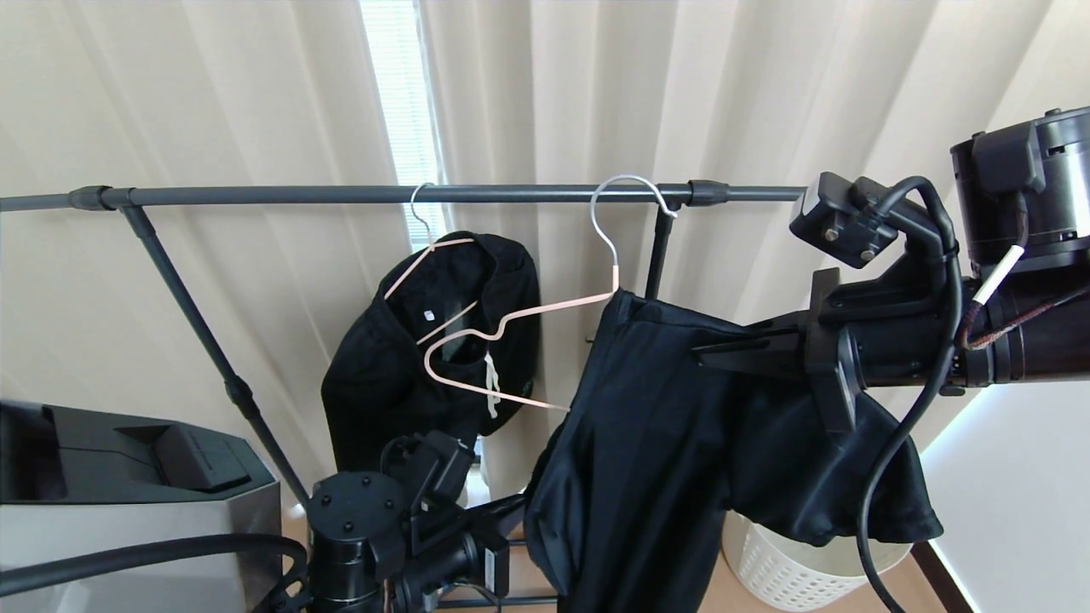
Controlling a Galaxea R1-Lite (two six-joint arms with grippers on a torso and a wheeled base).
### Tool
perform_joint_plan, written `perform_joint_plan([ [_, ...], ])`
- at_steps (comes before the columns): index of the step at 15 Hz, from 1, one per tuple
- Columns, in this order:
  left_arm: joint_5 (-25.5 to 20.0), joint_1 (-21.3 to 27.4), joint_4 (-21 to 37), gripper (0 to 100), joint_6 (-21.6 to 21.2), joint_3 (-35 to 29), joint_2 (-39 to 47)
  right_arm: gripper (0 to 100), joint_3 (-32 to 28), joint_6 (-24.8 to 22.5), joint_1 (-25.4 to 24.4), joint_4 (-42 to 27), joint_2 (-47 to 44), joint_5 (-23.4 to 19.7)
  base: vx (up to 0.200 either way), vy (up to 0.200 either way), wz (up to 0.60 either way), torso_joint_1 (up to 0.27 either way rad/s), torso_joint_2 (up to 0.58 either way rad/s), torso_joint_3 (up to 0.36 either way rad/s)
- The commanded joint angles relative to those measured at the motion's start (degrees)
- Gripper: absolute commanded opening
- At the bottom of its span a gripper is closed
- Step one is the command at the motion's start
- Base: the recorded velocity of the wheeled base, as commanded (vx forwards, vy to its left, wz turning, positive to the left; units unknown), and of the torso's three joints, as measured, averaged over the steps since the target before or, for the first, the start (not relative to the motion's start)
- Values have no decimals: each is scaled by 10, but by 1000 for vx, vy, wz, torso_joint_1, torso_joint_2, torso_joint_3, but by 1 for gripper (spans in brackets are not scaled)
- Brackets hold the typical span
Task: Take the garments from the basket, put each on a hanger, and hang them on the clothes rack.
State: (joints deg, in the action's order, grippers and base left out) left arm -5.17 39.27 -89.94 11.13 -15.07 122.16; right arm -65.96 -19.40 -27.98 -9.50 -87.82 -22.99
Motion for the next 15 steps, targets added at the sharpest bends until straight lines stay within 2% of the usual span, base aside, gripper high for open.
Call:
perform_joint_plan([
  [1, 0, -15, -1, 0, -8, 2, -22, 0, 0, 0, 6, 0, 0, 1, 0, 0, 0, 0, 0, 0],
  [8, 0, -116, -1, 0, -56, -18, -66, 0, 1, 0, 13, 15, 5, 1, 0, 0, 0, 0, 0, 0],
  [15, 0, -188, -1, 0, -62, -48, -84, 0, 7, 0, 14, 15, 12, 1, 0, 0, 0, 0, 0, 0],
])
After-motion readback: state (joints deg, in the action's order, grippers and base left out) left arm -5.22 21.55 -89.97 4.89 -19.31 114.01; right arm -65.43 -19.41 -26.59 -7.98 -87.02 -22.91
